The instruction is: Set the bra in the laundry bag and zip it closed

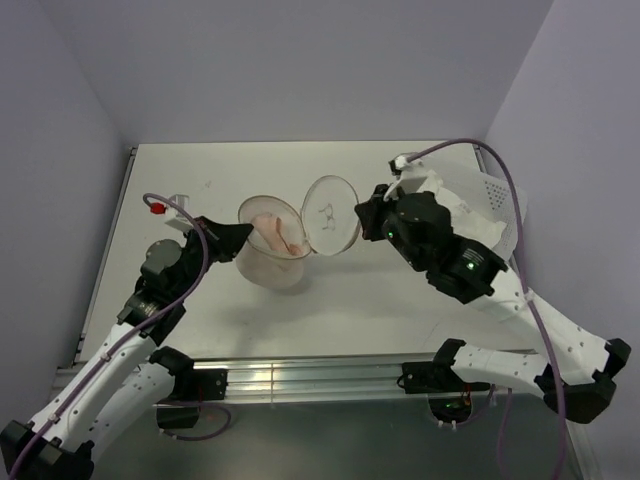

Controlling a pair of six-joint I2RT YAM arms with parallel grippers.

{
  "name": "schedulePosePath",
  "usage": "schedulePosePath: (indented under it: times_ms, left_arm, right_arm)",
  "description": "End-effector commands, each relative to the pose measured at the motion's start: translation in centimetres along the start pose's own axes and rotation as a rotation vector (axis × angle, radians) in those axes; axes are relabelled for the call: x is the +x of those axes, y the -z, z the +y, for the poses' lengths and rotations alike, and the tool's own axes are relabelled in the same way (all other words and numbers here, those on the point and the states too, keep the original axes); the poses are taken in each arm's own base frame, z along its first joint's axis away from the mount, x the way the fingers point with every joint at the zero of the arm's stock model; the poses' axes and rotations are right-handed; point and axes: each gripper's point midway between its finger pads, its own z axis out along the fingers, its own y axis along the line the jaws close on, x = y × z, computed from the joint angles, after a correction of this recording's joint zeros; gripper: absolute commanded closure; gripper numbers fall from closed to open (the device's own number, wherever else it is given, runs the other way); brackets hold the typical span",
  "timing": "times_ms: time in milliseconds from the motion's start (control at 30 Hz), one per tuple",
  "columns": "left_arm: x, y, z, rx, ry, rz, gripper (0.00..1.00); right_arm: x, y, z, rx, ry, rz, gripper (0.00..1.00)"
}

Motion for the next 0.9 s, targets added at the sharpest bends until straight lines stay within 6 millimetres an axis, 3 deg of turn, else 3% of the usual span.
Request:
schedulePosePath:
  times_ms: [0,67,100,133,167,200,233,267,300,333,400,433,467,500,533,567,600,700,767,800,867]
  left_arm:
    - [-0.1,-0.4,-0.2,0.025,-0.017,-0.022,1.00]
    - [3.0,-2.2,2.8,-0.050,0.024,0.059,1.00]
    - [3.6,-2.9,2.0,-0.020,0.033,0.103,1.00]
    - [4.2,-3.9,1.6,-0.008,0.026,0.154,1.00]
    - [1.6,-4.3,-2.2,0.077,0.006,0.125,1.00]
    - [0.6,-4.3,-4.0,0.100,-0.037,0.099,1.00]
    - [-0.9,-3.5,-5.4,0.110,-0.058,0.063,1.00]
    - [-3.0,-2.7,-7.6,0.150,-0.072,0.010,1.00]
    - [-3.9,-2.1,-8.2,0.153,-0.092,-0.023,1.00]
    - [-4.4,-0.9,-8.3,0.147,-0.096,-0.035,1.00]
    - [-3.1,-0.4,-6.6,0.108,-0.095,-0.009,1.00]
    - [-2.7,-0.2,-5.0,0.055,-0.090,-0.017,0.99]
    - [-0.1,-0.4,-2.3,-0.007,-0.084,0.042,0.99]
    - [1.1,-0.4,-1.1,-0.034,-0.069,0.070,1.00]
    - [2.5,-0.5,-0.1,-0.051,-0.065,0.109,1.00]
    - [4.4,-0.4,1.8,-0.088,-0.056,0.150,1.00]
    - [5.1,-0.3,2.4,-0.103,-0.044,0.165,1.00]
    - [5.3,0.0,3.6,-0.128,-0.038,0.142,1.00]
    - [4.5,0.0,3.5,-0.135,-0.052,0.108,0.99]
    - [4.4,0.0,3.6,-0.146,-0.061,0.108,0.99]
    - [3.8,-0.2,3.7,-0.162,-0.081,0.092,1.00]
  right_arm:
    - [-2.2,0.3,0.2,-0.010,-0.035,-0.106,1.00]
    - [0.5,-3.0,-0.2,-0.021,-0.046,-0.015,1.00]
    - [0.7,-3.8,0.1,-0.034,-0.048,0.016,1.00]
    - [-1.9,-3.8,1.2,-0.053,-0.048,-0.020,1.00]
    - [-4.1,-2.6,2.5,-0.092,-0.045,-0.071,1.00]
    - [-7.2,-0.1,3.5,-0.139,-0.031,-0.161,1.00]
    - [-11.7,2.8,4.0,-0.150,-0.054,-0.283,1.00]
    - [-13.4,5.0,5.1,-0.193,-0.056,-0.331,1.00]
    - [-15.0,7.0,5.0,-0.216,-0.061,-0.378,1.00]
    - [-15.4,7.8,5.3,-0.246,-0.070,-0.390,1.00]
    - [-13.6,6.6,5.6,-0.257,-0.087,-0.353,1.00]
    - [-9.5,3.8,5.6,-0.236,-0.059,-0.255,1.00]
    - [-6.7,1.9,5.9,-0.232,-0.039,-0.173,1.00]
    - [-4.3,-0.7,5.3,-0.179,-0.036,-0.097,1.00]
    - [-3.4,-1.4,4.7,-0.154,-0.035,-0.071,1.00]
    - [-3.9,-1.3,4.9,-0.171,-0.048,-0.084,1.00]
    - [-5.8,0.1,5.0,-0.206,-0.059,-0.143,1.00]
    - [-9.9,3.1,5.9,-0.279,-0.064,-0.252,1.00]
    - [-9.2,2.3,5.7,-0.254,-0.029,-0.223,1.00]
    - [-7.8,0.3,5.5,-0.216,0.000,-0.176,1.00]
    - [-5.7,-1.8,4.7,-0.182,0.002,-0.097,1.00]
